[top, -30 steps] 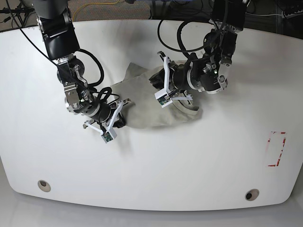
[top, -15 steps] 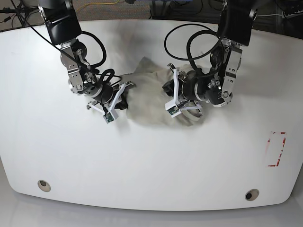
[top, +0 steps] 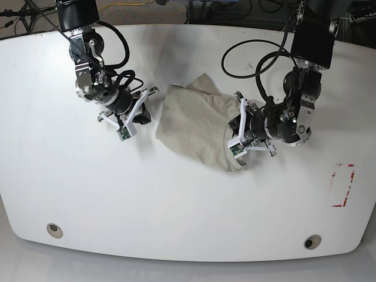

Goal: Fold the T-shirt properly
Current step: 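Grasp the folded beige shirt's edge with both grippers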

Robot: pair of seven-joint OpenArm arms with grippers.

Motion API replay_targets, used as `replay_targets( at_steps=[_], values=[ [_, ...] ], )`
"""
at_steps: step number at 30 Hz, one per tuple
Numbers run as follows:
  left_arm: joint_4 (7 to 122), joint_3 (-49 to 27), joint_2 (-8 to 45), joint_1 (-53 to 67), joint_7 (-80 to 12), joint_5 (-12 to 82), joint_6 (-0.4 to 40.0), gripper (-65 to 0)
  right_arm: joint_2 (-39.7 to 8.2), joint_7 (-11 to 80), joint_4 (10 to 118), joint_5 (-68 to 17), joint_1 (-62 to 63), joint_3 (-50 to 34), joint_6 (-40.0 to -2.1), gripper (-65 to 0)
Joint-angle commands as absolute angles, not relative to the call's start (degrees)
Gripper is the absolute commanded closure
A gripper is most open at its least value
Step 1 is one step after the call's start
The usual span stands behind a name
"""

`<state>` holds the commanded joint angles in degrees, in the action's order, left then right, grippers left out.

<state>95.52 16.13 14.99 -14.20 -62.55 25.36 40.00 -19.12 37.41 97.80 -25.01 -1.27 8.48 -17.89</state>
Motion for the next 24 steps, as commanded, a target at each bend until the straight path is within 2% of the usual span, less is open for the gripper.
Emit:
replay_targets(
  at_steps=[8,13,18,24],
  values=[
    [102.11,16.22,15.08,-10.59,-62.55,25.19,40.00,-7.6,-13.76,42.77,100.09,-25.01,5.41,8.57,-17.89,-1.3],
    [102.81,16.13,11.65,-7.52,-62.55,24.84,40.00,-7.5,-10.07,42.77,93.85,-24.92,10.15,9.19,-17.89,-1.3],
    [102.64,16.13,9.36,-4.70,-62.37,22.46,40.00,-7.5,-9.01,41.80,86.02,-24.04,14.11,11.91,-17.89,-1.0],
    [101.76,16.22,6.64,-2.42,-62.20,18.07,40.00,-7.5,-7.52,35.30,80.48,-16.48,14.37,14.02,-18.07,-1.3]
  ],
)
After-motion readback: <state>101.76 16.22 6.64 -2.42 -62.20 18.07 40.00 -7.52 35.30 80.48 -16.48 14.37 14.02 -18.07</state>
